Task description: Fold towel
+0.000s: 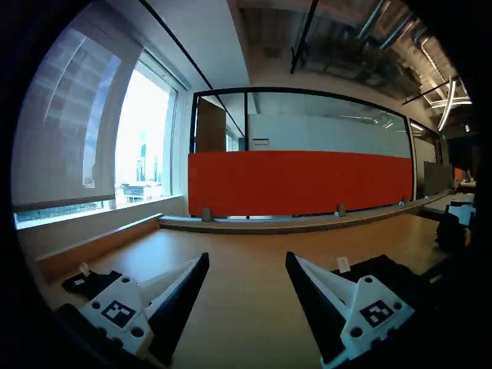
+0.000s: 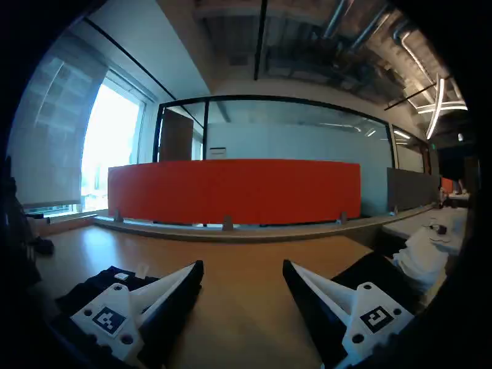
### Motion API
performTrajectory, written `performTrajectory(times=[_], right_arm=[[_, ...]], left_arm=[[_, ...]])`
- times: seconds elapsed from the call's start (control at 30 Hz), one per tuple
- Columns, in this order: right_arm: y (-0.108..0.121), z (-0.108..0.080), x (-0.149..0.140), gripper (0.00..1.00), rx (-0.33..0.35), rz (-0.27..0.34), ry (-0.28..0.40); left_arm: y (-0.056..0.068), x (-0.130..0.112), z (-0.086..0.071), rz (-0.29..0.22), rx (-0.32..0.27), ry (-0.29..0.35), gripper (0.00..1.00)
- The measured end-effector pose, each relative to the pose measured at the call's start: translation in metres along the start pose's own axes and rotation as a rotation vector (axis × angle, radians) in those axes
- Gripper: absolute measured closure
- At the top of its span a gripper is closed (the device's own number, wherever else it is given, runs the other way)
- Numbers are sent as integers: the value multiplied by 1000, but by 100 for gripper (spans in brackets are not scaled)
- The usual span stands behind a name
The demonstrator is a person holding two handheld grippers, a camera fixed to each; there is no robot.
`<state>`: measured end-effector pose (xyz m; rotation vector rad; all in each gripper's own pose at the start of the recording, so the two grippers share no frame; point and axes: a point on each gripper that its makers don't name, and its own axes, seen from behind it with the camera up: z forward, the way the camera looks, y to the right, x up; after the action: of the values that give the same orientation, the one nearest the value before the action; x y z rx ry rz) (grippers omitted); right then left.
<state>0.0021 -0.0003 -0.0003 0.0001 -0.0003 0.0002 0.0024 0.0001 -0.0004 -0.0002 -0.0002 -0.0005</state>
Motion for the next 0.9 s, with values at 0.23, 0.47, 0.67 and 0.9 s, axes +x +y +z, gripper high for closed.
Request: performTrajectory(times=[0.23,0.47,0.67,0.9], right_arm=[[-5,-4,31,0,5,-1,-14],[-12,-7,68,0,7,-11,-16],[-17,-9,101,0,3,0,-10],[-18,-11,132,0,-11,1,-9]], left_arm=[[6,36,-3,-7,-16,-8,8],[9,80,-3,1,-24,1,8],[7,113,-4,-10,-22,7,8],[10,145,-10,-13,-38,-1,8]])
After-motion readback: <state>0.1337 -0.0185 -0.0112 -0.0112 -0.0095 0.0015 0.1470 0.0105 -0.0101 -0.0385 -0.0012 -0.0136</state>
